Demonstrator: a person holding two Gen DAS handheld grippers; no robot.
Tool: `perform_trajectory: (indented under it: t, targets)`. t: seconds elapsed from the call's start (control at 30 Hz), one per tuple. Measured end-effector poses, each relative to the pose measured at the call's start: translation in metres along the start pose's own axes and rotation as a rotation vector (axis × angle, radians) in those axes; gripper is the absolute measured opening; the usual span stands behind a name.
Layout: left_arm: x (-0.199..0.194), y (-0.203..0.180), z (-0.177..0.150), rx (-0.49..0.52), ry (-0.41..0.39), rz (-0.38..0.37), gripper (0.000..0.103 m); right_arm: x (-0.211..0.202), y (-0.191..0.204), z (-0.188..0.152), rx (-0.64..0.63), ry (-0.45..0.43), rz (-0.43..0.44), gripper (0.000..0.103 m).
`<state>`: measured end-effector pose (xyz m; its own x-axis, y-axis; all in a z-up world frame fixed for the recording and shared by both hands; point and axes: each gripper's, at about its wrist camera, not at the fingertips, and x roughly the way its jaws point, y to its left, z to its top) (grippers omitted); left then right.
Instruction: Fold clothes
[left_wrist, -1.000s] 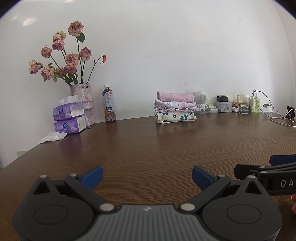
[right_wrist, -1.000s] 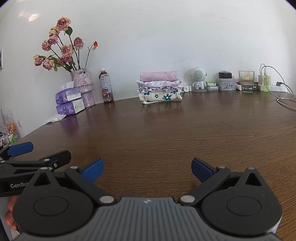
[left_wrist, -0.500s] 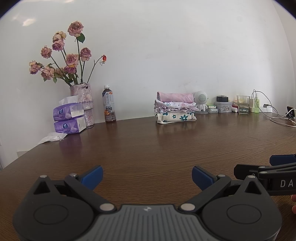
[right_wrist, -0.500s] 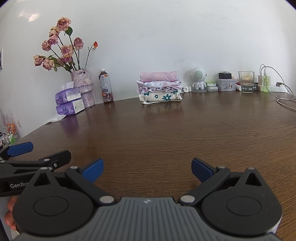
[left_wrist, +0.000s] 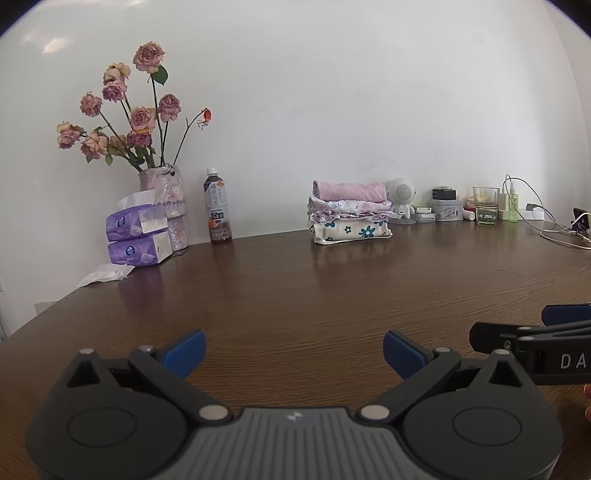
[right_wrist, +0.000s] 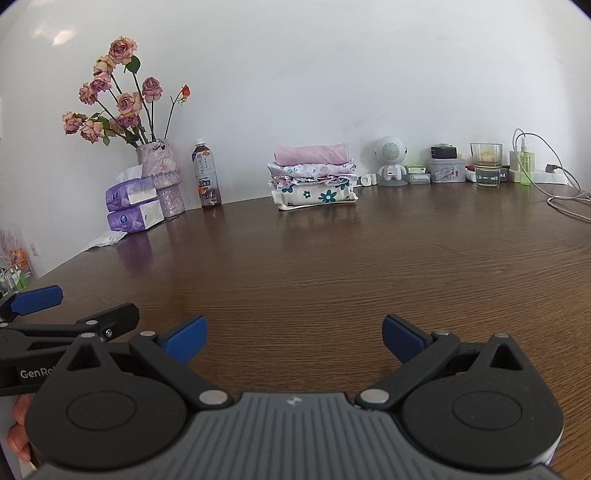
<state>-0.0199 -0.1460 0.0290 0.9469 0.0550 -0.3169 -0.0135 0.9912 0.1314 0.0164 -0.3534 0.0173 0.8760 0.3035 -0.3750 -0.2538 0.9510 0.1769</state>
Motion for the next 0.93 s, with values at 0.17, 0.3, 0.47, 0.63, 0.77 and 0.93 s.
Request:
perform_trajectory:
  t: [0.17, 0.3, 0.47, 0.63, 0.77, 0.93]
  targets:
    - [0.0013, 0.0006, 0.0, -0.002, 0.007, -0.007, 0.103, -0.0005, -0.001, 0.0003, 0.005, -0.002, 0.002, 0.103]
    - [0.001, 0.0003, -0.0002, -0.001, 0.004, -0.008, 0.103, -0.0003, -0.0008, 0.0004, 0.0, -0.003, 0.002, 0.103]
    - [0.0016, 0.0007, 0.0, -0.009, 0.009, -0.005, 0.103, -0.0009, -0.0014, 0.0002, 0.003, -0.007, 0.005, 0.103]
    - [0.0008, -0.0001, -0.0004, -0.005, 0.004, -0.002, 0.103, -0.0009, -0.0015, 0.0004, 0.0, -0.007, 0.006, 0.103]
    - [0.0001, -0.001, -0.0004, 0.001, -0.002, -0.004, 0.103, -0.0007, -0.0015, 0.0009, -0.001, -0.005, 0.007, 0.103]
    - [0.0003, -0.0013, -0.0004, 0.004, -0.005, -0.001, 0.103, -0.0008, -0.0012, 0.0014, -0.002, -0.003, 0.008, 0.103]
